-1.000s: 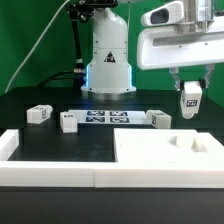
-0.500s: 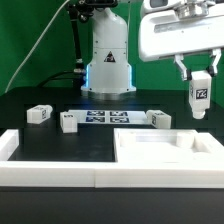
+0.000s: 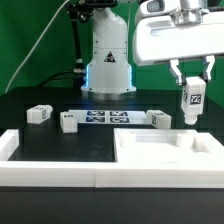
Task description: Assemble one leg
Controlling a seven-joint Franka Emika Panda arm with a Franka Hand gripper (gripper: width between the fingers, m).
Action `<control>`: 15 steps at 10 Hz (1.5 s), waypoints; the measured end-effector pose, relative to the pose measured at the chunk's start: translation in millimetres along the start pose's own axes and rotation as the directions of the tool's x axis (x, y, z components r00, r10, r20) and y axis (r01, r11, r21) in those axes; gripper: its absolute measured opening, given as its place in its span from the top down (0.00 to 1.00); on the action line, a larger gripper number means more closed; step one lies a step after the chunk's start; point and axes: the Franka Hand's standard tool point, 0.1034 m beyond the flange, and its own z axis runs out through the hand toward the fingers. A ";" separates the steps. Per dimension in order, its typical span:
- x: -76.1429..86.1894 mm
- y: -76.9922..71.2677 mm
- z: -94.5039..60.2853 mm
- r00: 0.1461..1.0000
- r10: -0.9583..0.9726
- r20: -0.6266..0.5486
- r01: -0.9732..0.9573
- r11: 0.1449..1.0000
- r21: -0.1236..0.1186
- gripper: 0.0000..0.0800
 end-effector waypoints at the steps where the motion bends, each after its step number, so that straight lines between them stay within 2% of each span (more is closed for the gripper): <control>1: 6.9 5.2 2.0 0.999 -0.032 -0.007 0.032 0.999 -0.004 0.64; 2: 13.8 9.8 6.3 0.999 -0.043 -0.010 0.043 0.999 -0.007 0.64; 6: 13.3 9.6 7.4 0.999 -0.041 -0.009 0.041 0.999 -0.006 0.64; 7: 17.8 10.3 8.3 0.998 -0.061 -0.014 0.061 0.998 -0.007 0.64; 9: 48.7 12.9 13.2 0.994 -0.094 -0.053 0.094 0.996 -0.009 0.64; 11: 68.1 10.9 20.5 0.992 -0.101 -0.075 0.101 0.995 -0.006 0.64; 12: 73.2 12.7 26.9 0.989 -0.119 -0.084 0.119 0.993 -0.009 0.64; 15: 71.2 11.8 27.8 0.989 -0.120 -0.080 0.120 0.993 -0.008 0.64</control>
Offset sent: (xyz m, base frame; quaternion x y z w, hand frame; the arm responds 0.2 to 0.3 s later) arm 0.0000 0.0000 0.0000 0.0000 0.0000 0.0000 1.0000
